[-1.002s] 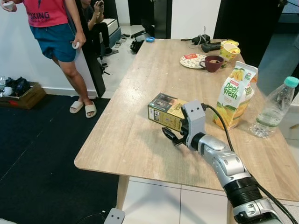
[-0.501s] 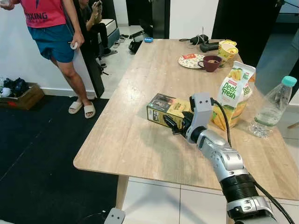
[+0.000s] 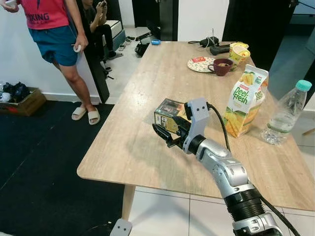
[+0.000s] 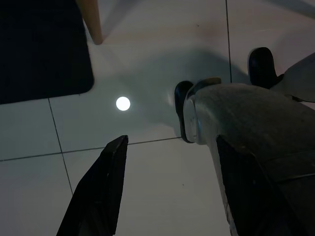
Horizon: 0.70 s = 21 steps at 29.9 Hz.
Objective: Restocking fridge
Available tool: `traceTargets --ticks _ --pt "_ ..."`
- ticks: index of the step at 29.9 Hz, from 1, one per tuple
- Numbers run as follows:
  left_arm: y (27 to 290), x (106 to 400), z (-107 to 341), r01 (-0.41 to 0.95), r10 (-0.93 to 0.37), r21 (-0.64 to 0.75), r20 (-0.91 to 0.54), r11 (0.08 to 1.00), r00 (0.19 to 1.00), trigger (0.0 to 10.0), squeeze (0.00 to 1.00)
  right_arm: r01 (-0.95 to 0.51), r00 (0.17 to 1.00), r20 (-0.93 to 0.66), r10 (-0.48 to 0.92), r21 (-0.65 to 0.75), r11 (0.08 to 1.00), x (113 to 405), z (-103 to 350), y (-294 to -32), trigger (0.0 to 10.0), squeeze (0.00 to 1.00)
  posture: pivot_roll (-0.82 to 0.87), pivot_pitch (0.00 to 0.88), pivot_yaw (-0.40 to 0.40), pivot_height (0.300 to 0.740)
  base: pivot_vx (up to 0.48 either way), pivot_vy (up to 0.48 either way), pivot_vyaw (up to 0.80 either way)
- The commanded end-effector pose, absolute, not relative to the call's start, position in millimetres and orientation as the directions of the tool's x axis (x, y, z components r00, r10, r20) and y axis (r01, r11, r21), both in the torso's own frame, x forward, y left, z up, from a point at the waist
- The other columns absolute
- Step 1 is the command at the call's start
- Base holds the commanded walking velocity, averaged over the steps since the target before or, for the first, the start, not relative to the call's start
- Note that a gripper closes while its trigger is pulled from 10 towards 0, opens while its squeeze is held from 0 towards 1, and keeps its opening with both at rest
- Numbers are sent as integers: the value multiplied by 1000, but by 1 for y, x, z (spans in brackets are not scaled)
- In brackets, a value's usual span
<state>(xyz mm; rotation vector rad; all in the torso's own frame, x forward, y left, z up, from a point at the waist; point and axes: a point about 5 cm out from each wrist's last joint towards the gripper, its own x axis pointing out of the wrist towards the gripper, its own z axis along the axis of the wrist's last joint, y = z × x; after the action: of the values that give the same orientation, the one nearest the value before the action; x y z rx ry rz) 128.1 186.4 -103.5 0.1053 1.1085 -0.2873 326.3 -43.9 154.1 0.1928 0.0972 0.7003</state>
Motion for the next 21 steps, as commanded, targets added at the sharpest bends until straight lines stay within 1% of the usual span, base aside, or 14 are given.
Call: traceTargets --ticks 1,4,7,9,10,11,14,15,16,18,19,21 --pt "186 127 -104 286 -178 -60 -896 956 408 10000 0 -620 767 -57 639 187 762 326 145 -43 10000 0 29 0 -17 740 0 0 0" --pt "186 126 -104 282 -178 -62 -895 957 408 10000 0 -566 812 -48 581 173 806 338 146 -55 10000 0 31 0 -17 740 0 0 0" --pt "186 125 -104 281 -178 -62 -896 958 407 10000 0 -547 828 -38 560 168 820 343 149 -59 10000 0 32 0 -17 740 0 0 0" --pt "186 123 -105 277 -176 -63 -898 959 404 10000 0 -497 863 -17 505 156 854 354 156 -74 10000 0 36 0 -16 740 0 0 0" --pt "186 123 -105 277 -176 -63 -898 959 404 10000 0 -497 863 -17 505 156 854 354 156 -74 10000 0 36 0 -16 740 0 0 0" --pt "187 122 -105 275 -174 -63 -899 959 402 10000 0 -471 878 -14 478 147 870 360 158 -82 10000 0 42 0 -18 740 0 0 0" --pt "187 121 -105 273 -173 -63 -899 960 401 10000 0 -454 888 -12 460 142 880 363 160 -88 10000 0 44 0 -18 740 0 0 0" --pt "188 120 -106 271 -171 -61 -900 961 400 10000 0 -438 896 -11 444 141 888 366 162 -96 10000 0 44 0 -17 740 0 0 0" --pt "188 120 -106 271 -171 -61 -900 961 400 10000 0 -438 896 -11 444 141 888 366 162 -96 10000 0 44 0 -17 740 0 0 0" --pt "190 117 -106 273 -168 -59 -902 960 397 10000 0 -414 908 1 419 148 898 369 167 -113 10000 0 51 0 -21 740 0 0 0" --pt "190 117 -106 273 -168 -59 -902 960 397 10000 0 -414 908 1 419 148 898 369 167 -113 10000 0 51 0 -21 740 0 0 0" --pt "192 111 -107 265 -162 -58 -906 962 390 10000 0 -351 935 -3 355 138 926 373 167 -140 10000 0 53 0 -25 740 0 0 0"
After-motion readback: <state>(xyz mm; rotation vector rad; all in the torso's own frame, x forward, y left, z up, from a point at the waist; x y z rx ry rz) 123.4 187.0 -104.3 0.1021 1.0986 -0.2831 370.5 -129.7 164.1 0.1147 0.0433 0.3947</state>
